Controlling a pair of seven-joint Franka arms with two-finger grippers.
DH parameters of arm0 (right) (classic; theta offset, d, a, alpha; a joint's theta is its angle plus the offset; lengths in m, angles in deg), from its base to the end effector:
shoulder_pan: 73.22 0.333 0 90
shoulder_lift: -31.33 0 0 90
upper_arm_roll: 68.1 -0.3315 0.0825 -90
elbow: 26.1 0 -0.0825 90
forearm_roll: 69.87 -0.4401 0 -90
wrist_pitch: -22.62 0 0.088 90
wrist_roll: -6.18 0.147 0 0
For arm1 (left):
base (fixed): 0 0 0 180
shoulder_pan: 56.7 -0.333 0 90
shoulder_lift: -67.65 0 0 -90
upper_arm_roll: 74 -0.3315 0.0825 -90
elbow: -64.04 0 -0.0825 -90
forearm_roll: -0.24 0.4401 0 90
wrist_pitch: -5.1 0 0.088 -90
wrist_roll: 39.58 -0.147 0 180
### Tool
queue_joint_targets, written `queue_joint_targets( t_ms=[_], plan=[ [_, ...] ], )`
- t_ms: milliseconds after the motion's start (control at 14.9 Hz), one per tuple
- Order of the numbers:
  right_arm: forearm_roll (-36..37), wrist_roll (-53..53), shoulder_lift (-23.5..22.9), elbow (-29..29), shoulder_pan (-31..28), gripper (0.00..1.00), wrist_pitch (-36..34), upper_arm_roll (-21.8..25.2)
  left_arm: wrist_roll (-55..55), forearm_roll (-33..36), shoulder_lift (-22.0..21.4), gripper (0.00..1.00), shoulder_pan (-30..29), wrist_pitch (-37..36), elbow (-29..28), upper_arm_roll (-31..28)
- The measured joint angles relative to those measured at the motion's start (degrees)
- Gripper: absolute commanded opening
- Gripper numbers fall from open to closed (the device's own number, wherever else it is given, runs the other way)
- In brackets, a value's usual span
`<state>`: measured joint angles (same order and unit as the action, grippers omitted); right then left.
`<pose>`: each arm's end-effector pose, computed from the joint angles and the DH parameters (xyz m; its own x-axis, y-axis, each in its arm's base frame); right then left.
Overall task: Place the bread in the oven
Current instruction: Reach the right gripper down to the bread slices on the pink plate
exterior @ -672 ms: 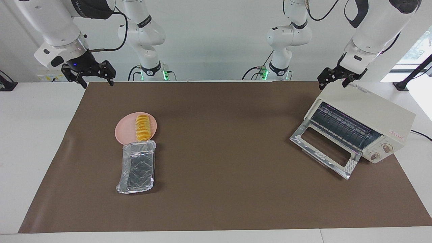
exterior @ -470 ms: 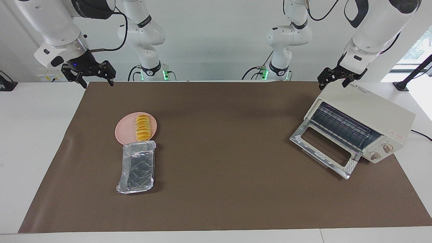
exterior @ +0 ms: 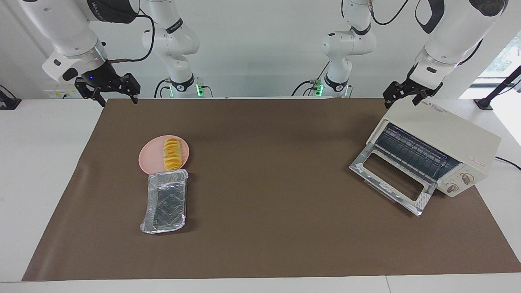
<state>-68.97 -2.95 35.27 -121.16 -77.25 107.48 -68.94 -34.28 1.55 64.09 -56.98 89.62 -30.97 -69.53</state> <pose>0.5716 -0.0340 0.5876 0.9886 0.1023 -0.1103 0.1028 -0.9947 -0.0008 0.5721 -0.0395 0.5837 0.9928 0.0228 -0.1177 0.0183 -0.9991 -0.0387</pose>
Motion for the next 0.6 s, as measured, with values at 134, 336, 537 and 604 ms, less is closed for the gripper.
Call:
queue_joint_targets(
  t_ms=[134,336,537,604],
  plan=[
    [0.00,0.00,0.47,-2.49,0.50,1.00,2.96,-0.45,0.00,0.00,0.00,1.00,0.00,0.00,0.00,0.00],
    [-0.01,0.00,2.03,-11.08,2.21,1.00,10.34,-0.64,0.00,0.00,0.00,1.00,0.00,0.00,0.00,0.00],
    [-0.01,0.00,2.53,-18.84,4.89,1.00,16.05,-0.76,0.00,0.00,0.00,1.00,0.00,0.00,0.00,0.00],
    [-0.01,0.00,2.38,-21.09,5.27,1.00,18.22,-0.77,0.00,0.00,0.00,1.00,0.00,0.00,0.00,0.00]
  ],
)
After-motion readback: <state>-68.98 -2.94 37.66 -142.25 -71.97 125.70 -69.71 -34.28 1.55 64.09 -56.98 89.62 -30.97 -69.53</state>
